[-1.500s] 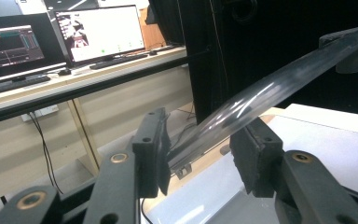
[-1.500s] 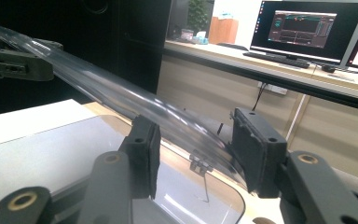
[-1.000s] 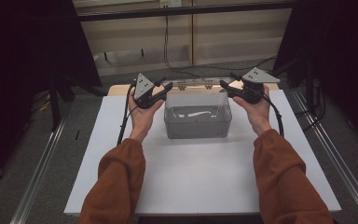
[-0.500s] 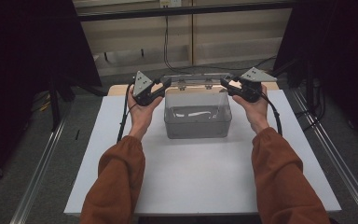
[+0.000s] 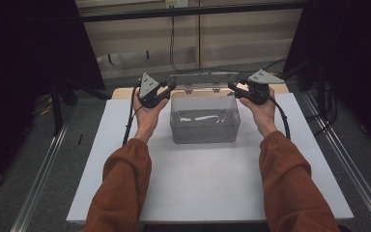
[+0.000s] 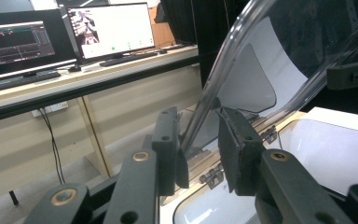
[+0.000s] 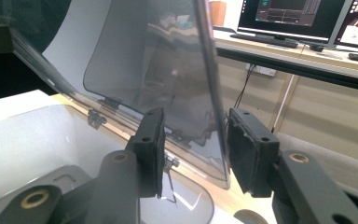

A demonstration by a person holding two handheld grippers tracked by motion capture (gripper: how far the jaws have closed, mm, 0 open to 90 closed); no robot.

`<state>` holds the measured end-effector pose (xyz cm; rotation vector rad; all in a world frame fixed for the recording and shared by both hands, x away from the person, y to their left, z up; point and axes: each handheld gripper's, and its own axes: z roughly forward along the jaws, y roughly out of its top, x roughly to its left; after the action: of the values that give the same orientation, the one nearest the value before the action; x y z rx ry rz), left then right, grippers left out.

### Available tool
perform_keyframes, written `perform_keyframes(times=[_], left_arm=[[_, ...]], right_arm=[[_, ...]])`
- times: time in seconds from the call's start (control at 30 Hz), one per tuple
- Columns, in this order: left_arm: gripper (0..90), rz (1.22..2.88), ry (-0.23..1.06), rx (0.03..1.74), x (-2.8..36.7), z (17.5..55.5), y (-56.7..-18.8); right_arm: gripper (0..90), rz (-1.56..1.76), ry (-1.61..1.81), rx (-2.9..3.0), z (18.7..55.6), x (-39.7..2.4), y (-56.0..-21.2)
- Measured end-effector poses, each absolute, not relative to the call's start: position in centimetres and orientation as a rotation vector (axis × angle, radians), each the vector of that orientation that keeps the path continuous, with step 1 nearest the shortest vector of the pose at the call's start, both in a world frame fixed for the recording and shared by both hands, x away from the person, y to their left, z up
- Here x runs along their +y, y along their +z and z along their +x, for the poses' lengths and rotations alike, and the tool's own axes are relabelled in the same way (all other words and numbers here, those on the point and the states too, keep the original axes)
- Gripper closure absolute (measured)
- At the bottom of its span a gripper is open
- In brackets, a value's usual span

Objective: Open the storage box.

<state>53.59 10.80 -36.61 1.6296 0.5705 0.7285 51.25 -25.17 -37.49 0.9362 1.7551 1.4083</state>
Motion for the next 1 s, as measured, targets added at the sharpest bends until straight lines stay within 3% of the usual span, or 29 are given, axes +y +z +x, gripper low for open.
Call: perform_keyframes(times=[0.1,0.13,0.3,0.67,1.0], left_arm=[[70.2,1.635,0.731,0.571,10.8,53.8,-36.5],[70.3,1.632,0.729,0.574,10.8,53.8,-36.4],[70.9,1.630,0.728,0.577,10.7,54.1,-36.3],[72.6,1.617,0.741,0.577,10.7,54.8,-36.3],[73.5,1.619,0.739,0.581,10.7,55.3,-36.1]], right_arm=[[54.5,0.935,1.401,1.754,51.5,-25.1,-37.3],[48.7,0.945,1.397,1.739,51.6,-25.1,-37.2],[46.0,0.954,1.386,1.736,52.0,-25.2,-37.3],[60.8,0.942,1.397,1.756,52.6,-25.4,-38.2],[61.6,0.957,1.387,1.756,53.2,-25.5,-38.8]])
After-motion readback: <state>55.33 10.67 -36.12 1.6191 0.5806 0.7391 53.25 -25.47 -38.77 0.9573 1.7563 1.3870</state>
